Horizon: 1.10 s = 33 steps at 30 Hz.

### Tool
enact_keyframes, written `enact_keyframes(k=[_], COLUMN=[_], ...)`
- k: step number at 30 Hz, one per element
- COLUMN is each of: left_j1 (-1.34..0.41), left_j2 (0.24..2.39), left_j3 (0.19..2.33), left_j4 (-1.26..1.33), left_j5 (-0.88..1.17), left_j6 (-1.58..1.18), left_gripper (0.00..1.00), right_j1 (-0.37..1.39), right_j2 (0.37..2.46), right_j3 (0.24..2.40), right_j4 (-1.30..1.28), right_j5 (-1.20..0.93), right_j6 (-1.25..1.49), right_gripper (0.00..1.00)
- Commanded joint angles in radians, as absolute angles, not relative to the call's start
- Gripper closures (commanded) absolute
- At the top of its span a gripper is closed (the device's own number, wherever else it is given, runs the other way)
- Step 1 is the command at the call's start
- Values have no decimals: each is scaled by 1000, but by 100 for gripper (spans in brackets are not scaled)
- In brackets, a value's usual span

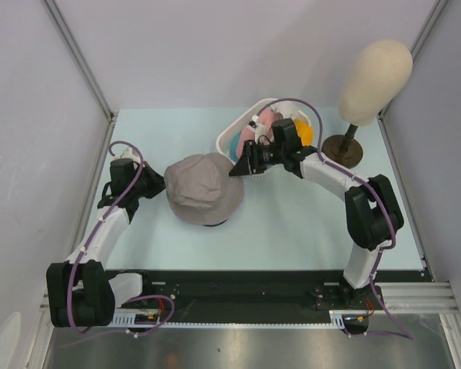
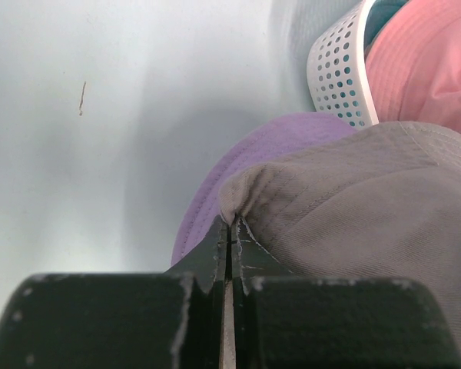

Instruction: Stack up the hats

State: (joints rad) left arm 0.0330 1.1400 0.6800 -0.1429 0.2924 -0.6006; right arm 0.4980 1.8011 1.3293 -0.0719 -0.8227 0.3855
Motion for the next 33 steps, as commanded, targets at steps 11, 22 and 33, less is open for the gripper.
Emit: enact_keyframes(k=[11, 22, 33], left_j1=[44, 43, 44], left_j2=[1140, 1183, 1172], left_j3=[670, 652, 658], left_j4=[-106, -114, -170], left_j5=[288, 244, 198], left_j6=[-568, -578, -571], left_gripper=[100, 100, 100], right_j1=[508, 534, 552], right_j2=[1865, 1937, 1894], right_j3=[1393, 1437, 1428], right_j4=[-259, -423, -439], right_j5=[-634, -454, -353], right_j6=[348, 299, 270], right_gripper=[100, 100, 100])
